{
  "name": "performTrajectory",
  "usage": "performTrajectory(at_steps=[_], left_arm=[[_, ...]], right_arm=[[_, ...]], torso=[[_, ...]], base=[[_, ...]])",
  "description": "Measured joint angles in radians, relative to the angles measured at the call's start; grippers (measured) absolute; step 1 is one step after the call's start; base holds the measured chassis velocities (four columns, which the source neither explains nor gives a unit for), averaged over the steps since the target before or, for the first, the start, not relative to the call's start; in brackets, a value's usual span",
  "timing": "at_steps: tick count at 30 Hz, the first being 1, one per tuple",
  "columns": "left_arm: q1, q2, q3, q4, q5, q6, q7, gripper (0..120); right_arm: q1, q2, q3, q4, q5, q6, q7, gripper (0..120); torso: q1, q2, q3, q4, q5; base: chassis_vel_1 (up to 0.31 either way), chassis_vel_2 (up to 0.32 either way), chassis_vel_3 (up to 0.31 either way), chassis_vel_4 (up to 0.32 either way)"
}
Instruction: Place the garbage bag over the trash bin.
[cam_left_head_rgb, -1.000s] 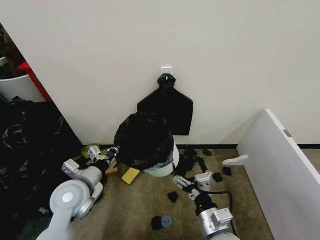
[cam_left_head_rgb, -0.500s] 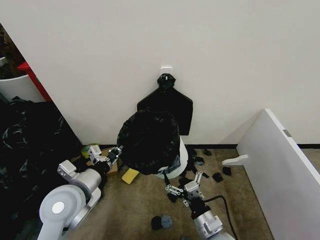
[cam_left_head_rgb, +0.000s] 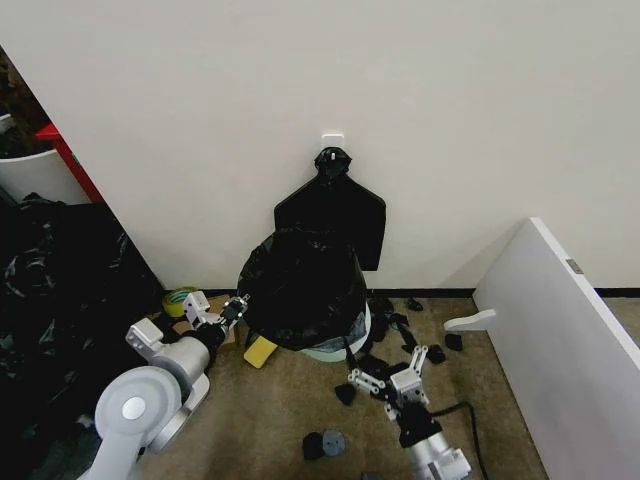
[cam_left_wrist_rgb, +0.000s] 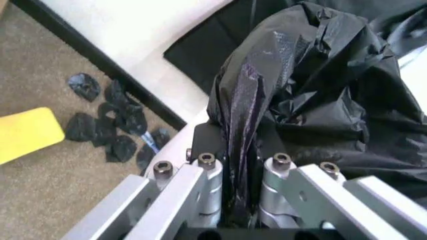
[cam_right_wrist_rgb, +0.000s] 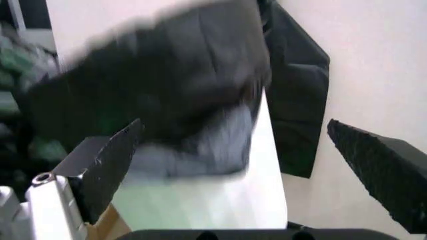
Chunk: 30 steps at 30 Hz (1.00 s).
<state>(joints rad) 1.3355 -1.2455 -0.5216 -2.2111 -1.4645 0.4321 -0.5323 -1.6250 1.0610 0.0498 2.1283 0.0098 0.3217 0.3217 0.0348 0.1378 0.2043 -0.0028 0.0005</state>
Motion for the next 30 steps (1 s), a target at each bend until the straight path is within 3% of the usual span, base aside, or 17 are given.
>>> performTrajectory(at_steps=[8,12,16,26,30], left_arm=[[0.006,0.011,0.09,0.067,0.107,-0.007,0.006,5],[0.015,0.021,0.121,0.137,0.256,-0.015,0.028,5],[0.021,0.021,0.134,0.167,0.334,-0.031,0.046,5],[0.044,-0.009,0.178,0.213,0.425,-0.043,0.063,5],[0.053,-0.013,0.193,0.214,0.446,-0.055,0.068,15]], right_arm=[[0.07,0.032,0.04,0.071,0.043,-0.052,0.109,100],[0.111,0.064,0.054,0.067,-0.003,-0.072,0.132,100],[0.121,0.084,0.047,0.058,-0.007,-0.073,0.132,100],[0.144,0.109,0.04,0.033,-0.007,-0.075,0.131,100],[0.148,0.11,0.039,0.031,-0.006,-0.079,0.131,100]], torso=[[0.0,0.0,0.0,0.0,-0.0003],[0.0,0.0,0.0,0.0004,-0.0002],[0.0,0.0,0.0,0.0001,0.0],[0.0,0.0,0.0,0.0001,-0.0001],[0.0,0.0,0.0,0.0001,-0.0001]], base=[[0.0,0.0,0.0,0.0],[0.0,0.0,0.0,0.0],[0.0,0.0,0.0,0.0],[0.0,0.0,0.0,0.0],[0.0,0.0,0.0,0.0]])
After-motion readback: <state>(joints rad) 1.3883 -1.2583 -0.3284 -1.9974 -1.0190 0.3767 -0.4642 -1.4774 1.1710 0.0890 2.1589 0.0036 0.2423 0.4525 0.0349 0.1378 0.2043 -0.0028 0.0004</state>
